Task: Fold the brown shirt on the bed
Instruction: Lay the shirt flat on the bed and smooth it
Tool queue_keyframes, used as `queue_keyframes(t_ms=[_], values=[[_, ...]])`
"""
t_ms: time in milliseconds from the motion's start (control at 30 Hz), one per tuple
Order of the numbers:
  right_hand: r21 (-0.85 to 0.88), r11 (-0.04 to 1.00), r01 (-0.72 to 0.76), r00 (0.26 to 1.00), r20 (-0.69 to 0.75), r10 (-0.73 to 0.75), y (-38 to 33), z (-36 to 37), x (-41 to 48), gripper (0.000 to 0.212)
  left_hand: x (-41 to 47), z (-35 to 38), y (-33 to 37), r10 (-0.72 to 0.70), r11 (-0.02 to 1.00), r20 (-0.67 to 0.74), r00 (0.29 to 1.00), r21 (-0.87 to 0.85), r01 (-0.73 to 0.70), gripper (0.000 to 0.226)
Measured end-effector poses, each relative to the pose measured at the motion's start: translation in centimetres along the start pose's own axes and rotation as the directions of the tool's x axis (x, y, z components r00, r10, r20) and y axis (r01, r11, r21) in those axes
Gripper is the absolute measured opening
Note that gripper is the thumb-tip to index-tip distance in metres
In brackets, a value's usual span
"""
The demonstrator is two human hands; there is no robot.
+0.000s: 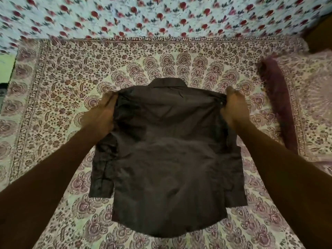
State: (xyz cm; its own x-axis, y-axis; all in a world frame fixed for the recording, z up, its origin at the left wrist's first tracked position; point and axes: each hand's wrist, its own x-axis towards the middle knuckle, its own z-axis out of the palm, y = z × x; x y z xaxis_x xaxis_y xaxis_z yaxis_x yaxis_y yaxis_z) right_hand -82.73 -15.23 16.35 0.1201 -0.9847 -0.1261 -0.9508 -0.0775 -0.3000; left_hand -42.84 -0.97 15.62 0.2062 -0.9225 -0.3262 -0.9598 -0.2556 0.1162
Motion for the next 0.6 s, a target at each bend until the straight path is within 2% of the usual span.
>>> queue_keyframes(t_ms=[100,200,267,333,433,500,533,600], values=[[-0.024,1.0,-0.007,1.0,-0.026,0.007,0.7,2.9,3.7,0.045,3.6,1.9,0.2,-0.034,0.999,-0.02,0.999,0.023,0.034,0.109],[-0.018,1.0,-0.015,0.995,-0.103,0.013,1.5,6.2,6.9,0.046,6.7,4.3,0.7,-0.005,0.996,-0.152,0.988,0.09,0.019,0.1],[-0.04,0.998,-0.045,0.991,-0.127,0.039,2.3,9.1,9.0,0.045,8.8,6.7,0.7,-0.01,0.993,-0.173,0.985,0.118,0.031,0.105],[-0.084,0.994,-0.065,0.997,-0.045,0.061,3.1,12.1,10.7,0.044,10.5,9.1,0.7,0.007,0.982,-0.123,0.992,0.19,0.016,0.115],[-0.098,0.992,-0.076,0.975,0.2,0.095,4.3,15.2,12.5,0.053,12.7,12.4,0.7,-0.011,0.972,0.023,1.0,0.237,0.005,0.111],[-0.049,0.996,-0.07,0.952,0.296,0.081,4.5,16.7,13.3,0.063,14.0,13.7,1.2,-0.071,0.991,0.12,0.99,0.126,0.056,0.098],[-0.041,0.998,-0.057,0.945,0.322,0.067,4.4,17.4,13.5,0.068,14.6,14.3,1.5,-0.106,0.994,0.108,0.989,0.033,0.103,0.087],[-0.081,0.996,-0.026,0.936,0.348,0.052,3.7,18.5,14.3,0.073,16.4,15.1,2.3,-0.174,0.98,-0.002,0.985,-0.096,0.173,0.063]])
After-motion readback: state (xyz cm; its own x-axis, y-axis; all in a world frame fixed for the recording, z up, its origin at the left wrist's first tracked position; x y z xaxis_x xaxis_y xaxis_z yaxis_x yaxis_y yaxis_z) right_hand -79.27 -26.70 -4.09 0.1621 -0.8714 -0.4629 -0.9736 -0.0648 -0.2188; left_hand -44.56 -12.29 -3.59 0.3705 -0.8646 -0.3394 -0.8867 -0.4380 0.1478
